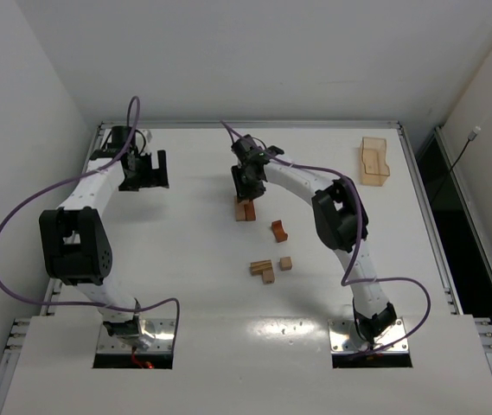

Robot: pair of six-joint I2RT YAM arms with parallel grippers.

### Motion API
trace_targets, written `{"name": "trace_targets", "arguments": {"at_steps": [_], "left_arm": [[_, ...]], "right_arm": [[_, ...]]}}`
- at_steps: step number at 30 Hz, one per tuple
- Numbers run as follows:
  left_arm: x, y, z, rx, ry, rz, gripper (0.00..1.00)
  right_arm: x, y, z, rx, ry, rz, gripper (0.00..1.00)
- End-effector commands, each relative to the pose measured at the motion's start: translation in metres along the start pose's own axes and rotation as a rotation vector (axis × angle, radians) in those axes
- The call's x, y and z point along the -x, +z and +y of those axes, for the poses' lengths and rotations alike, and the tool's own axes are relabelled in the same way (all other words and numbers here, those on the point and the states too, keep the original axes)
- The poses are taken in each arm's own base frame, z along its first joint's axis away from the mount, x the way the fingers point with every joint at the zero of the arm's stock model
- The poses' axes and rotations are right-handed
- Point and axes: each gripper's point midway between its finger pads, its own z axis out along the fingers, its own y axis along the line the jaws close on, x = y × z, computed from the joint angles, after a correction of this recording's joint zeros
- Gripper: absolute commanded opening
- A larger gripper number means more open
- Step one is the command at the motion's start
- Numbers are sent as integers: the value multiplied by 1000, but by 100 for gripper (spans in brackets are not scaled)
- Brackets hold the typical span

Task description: Build the wood block tower

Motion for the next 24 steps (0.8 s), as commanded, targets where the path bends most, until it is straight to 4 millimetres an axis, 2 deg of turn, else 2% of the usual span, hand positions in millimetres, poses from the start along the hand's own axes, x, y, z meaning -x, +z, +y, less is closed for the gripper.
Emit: {"name": "trace_targets", "arguments": {"at_steps": [1, 15, 21, 24], "left_arm": [[19, -2, 0, -17, -17, -42, 96], [22, 3, -1, -26, -18, -30, 96], [21, 5, -1, -25, -19, -21, 96], [22, 4, 3, -20, -27, -22, 96]], "right_arm": [[21, -9, 12, 27, -8, -63, 0], [23, -6, 9, 10, -7, -69, 1], [21, -2, 8, 7, -7, -61, 25], [21, -2, 8, 7, -7, -61, 32]]}}
